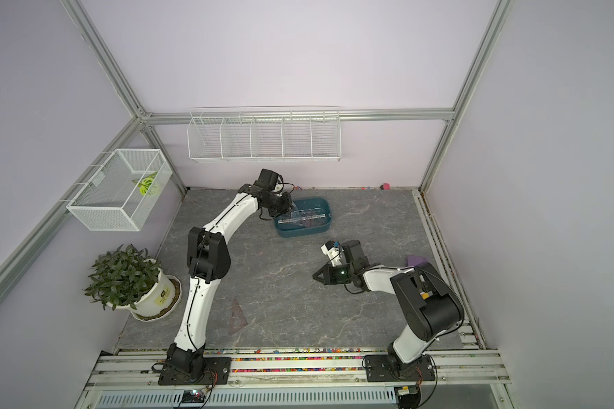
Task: Put the scattered rulers into the storage box
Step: Place the ruler in the storage box.
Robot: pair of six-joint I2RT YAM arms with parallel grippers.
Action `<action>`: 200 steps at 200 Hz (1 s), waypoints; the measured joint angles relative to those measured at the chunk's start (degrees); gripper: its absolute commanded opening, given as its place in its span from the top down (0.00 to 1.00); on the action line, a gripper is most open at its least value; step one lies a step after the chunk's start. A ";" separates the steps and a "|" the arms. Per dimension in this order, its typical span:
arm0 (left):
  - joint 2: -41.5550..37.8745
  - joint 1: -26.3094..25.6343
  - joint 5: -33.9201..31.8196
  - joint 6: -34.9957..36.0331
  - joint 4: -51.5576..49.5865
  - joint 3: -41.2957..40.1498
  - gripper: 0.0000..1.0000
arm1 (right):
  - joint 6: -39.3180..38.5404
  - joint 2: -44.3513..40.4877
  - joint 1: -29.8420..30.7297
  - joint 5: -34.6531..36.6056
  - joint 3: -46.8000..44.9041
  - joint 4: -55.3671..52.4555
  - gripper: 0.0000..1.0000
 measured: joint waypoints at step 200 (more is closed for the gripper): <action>-29.83 0.79 -10.16 3.04 0.81 -26.01 0.49 | -8.61 -6.69 15.56 10.38 10.67 -14.43 0.65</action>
